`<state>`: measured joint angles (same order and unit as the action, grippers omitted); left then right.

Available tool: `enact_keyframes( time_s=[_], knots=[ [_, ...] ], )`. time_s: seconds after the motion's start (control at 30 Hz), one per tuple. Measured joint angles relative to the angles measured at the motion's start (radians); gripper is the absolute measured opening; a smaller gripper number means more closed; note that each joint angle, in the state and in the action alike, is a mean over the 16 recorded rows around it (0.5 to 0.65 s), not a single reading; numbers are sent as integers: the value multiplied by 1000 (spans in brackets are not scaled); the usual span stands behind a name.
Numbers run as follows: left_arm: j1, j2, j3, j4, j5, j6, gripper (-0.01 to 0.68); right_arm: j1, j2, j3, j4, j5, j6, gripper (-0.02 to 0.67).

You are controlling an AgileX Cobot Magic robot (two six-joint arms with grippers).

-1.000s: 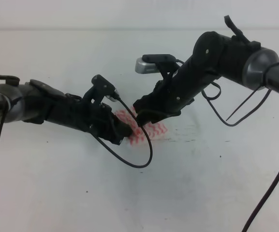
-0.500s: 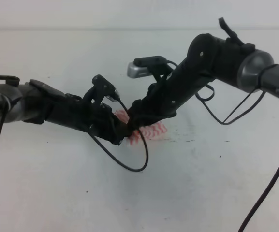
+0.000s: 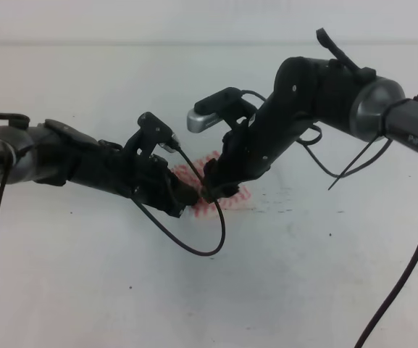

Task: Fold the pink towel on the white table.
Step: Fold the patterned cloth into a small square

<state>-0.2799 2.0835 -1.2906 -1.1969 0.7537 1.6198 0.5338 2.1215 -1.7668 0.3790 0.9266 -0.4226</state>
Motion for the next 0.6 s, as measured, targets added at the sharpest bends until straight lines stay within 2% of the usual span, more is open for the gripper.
enact_keyframes(
  time_s=[0.6],
  knots=[
    [0,-2,-1,-5,9,-2,0,17,8,0,15,-49,-50,418]
  ],
)
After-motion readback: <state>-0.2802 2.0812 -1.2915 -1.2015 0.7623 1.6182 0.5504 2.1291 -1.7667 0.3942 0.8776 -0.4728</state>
